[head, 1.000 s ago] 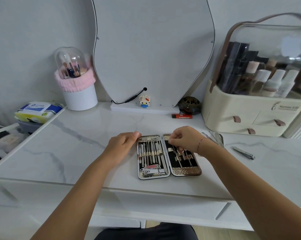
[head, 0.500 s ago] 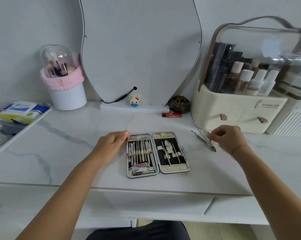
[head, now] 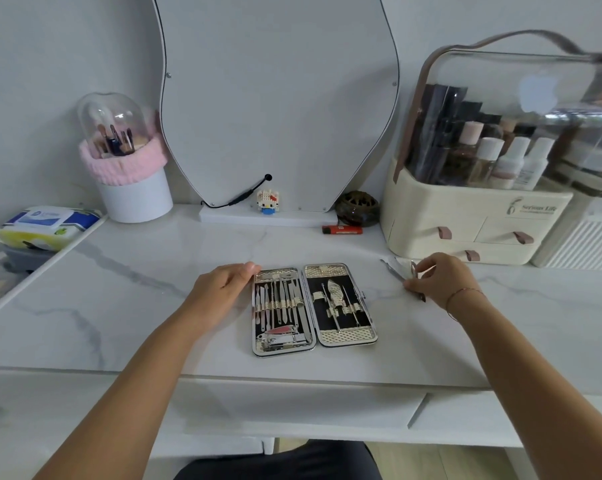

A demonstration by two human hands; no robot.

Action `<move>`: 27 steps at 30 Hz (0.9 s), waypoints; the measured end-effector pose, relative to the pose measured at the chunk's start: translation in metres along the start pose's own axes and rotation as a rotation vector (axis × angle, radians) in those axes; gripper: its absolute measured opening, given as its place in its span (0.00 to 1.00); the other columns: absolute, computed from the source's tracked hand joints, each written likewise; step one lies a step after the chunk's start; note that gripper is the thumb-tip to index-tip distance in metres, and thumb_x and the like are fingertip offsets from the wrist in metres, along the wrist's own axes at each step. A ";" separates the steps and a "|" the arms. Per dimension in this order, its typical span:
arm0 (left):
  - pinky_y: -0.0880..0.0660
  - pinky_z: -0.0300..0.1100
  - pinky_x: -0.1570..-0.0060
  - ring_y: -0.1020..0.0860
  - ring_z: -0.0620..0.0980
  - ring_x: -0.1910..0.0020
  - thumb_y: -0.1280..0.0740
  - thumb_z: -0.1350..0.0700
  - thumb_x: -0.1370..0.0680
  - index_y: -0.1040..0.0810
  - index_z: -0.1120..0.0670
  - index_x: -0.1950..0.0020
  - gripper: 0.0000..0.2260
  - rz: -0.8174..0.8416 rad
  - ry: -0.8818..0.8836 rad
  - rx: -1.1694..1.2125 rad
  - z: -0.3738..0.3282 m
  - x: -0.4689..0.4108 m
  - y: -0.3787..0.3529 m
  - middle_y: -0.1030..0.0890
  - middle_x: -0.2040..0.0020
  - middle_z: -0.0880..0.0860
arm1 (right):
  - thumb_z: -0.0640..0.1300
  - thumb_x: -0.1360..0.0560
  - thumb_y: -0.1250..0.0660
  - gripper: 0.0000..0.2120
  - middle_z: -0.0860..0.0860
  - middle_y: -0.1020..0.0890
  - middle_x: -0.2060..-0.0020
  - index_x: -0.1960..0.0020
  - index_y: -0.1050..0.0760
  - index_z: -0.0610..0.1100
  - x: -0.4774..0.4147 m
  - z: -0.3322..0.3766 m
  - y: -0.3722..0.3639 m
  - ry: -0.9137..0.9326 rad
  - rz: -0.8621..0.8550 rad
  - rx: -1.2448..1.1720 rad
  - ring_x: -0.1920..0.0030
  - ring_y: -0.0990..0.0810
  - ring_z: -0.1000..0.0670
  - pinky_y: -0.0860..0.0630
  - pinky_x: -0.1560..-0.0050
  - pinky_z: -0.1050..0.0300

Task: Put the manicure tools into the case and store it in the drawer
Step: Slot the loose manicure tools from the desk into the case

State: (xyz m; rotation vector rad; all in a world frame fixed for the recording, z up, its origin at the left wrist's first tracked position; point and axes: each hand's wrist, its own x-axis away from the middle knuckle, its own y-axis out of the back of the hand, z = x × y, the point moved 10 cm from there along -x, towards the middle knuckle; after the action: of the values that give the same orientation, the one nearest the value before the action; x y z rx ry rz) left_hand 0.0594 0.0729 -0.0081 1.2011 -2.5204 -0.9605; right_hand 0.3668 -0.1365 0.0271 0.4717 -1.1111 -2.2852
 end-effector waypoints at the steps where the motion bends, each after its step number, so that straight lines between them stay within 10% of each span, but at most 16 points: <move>1: 0.38 0.39 0.38 0.30 0.45 0.34 0.51 0.32 0.25 0.23 0.43 0.38 0.27 0.002 0.002 0.001 0.000 0.000 0.000 0.23 0.36 0.44 | 0.40 0.33 0.26 0.09 0.51 0.24 0.66 0.55 0.23 0.43 0.000 0.000 0.000 0.002 0.006 -0.014 0.59 0.25 0.47 0.33 0.59 0.59; 14: 0.36 0.40 0.45 0.27 0.47 0.39 0.51 0.33 0.26 0.21 0.43 0.41 0.26 -0.009 0.015 0.002 -0.008 0.004 0.002 0.20 0.41 0.47 | 0.37 0.30 0.28 0.07 0.53 0.20 0.75 0.52 0.22 0.39 0.016 0.065 -0.007 0.213 0.067 -0.637 0.78 0.29 0.59 0.29 0.73 0.68; 27: 0.37 0.39 0.43 0.27 0.46 0.37 0.51 0.34 0.26 0.22 0.45 0.39 0.27 -0.006 0.007 0.000 -0.008 0.005 0.002 0.21 0.39 0.46 | 0.44 0.29 0.29 0.15 0.46 0.16 0.65 0.45 0.28 0.43 -0.003 0.114 -0.065 0.294 0.184 -0.476 0.70 0.22 0.60 0.24 0.59 0.62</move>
State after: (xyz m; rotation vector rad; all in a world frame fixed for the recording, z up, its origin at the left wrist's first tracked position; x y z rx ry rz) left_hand 0.0586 0.0663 -0.0009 1.2112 -2.5123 -0.9559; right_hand 0.2878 -0.0323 0.0433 0.4690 -0.4279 -2.1349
